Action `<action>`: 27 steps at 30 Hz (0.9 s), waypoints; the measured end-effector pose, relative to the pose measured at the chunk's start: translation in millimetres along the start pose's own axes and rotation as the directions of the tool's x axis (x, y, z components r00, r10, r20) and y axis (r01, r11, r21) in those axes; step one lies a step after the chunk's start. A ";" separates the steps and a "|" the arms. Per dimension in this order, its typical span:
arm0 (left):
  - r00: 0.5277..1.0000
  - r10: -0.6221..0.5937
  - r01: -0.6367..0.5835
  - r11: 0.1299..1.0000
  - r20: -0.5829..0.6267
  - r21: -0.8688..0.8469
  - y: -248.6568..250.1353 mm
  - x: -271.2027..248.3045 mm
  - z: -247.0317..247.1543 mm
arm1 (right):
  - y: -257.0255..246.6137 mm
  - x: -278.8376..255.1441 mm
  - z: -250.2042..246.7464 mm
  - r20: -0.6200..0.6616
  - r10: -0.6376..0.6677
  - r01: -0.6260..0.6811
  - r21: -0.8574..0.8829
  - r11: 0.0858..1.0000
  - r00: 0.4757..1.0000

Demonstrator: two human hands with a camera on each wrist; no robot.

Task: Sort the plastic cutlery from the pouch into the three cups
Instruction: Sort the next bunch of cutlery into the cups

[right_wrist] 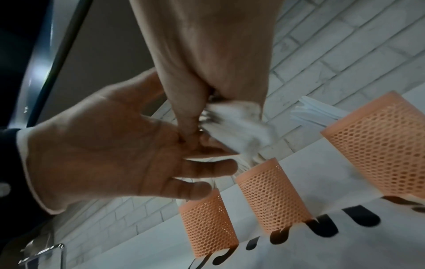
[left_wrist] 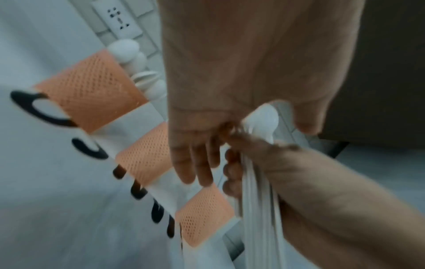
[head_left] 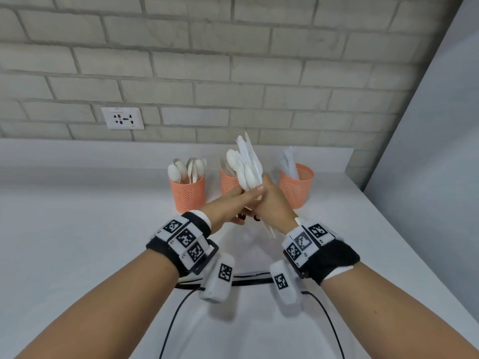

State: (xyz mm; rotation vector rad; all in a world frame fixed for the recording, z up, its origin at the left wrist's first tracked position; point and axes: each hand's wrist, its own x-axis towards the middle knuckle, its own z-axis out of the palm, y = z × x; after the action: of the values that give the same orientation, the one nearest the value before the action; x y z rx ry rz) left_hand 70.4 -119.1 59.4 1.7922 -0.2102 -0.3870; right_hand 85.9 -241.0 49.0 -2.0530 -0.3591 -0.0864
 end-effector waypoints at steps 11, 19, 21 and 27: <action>0.971 0.003 -0.136 0.826 -0.238 -0.547 -4.9 23.5 -2.1 | 0.7 6.5 -3.8 0.413 -0.114 0.099 0.056 0.993 0.904; 0.974 0.076 -0.194 0.760 -0.212 -0.620 1.7 34.6 -6.1 | 5.4 20.2 -9.3 0.000 -0.196 0.195 -0.112 0.974 0.981; 0.972 0.073 -0.194 0.782 -0.222 -0.592 -1.8 38.5 -8.0 | 6.4 25.5 -15.7 -0.027 -0.203 0.202 -0.053 0.978 0.979; 0.969 0.098 -0.205 0.832 -0.226 -0.516 -5.0 45.0 -11.1 | 0.3 39.6 -20.3 -0.144 -0.124 0.154 0.221 0.963 0.982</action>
State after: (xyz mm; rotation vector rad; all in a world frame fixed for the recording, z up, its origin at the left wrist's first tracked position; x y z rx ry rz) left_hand 115.9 -123.2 50.3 1.2338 -0.0939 -0.1340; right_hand 125.5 -250.1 67.1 -1.7803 -0.4136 -0.2508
